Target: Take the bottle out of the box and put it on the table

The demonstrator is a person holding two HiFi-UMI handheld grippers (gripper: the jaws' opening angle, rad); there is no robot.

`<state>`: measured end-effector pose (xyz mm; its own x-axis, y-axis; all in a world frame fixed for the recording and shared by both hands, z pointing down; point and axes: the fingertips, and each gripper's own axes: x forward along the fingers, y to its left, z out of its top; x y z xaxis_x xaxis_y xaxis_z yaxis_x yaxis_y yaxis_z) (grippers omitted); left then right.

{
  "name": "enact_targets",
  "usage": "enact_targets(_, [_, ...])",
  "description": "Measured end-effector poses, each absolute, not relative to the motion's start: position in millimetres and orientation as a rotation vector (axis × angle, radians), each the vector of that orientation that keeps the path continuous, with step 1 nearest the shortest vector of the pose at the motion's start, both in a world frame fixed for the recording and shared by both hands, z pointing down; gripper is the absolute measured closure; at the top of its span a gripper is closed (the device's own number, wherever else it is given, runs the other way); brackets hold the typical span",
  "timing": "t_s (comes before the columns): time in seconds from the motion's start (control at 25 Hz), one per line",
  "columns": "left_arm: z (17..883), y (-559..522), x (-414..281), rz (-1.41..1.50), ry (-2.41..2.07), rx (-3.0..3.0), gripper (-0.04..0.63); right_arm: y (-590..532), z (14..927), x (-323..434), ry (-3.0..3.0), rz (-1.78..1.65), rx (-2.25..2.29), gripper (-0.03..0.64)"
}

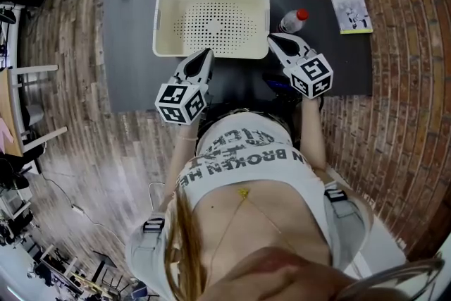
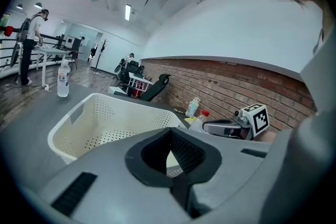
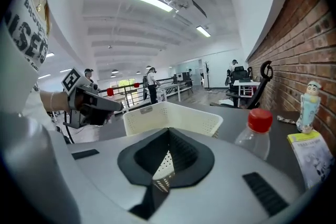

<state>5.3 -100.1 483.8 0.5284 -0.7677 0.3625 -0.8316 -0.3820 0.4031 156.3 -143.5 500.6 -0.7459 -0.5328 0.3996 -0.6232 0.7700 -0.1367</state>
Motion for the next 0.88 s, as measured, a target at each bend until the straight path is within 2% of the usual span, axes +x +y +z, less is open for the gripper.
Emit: enact_targets(0.88, [466.0, -116.8, -53.2, 0.100, -1.170, 2.364, 0.591, -116.3, 460.4, 0.9, -2.791, 0.235, 0.711, 0.609])
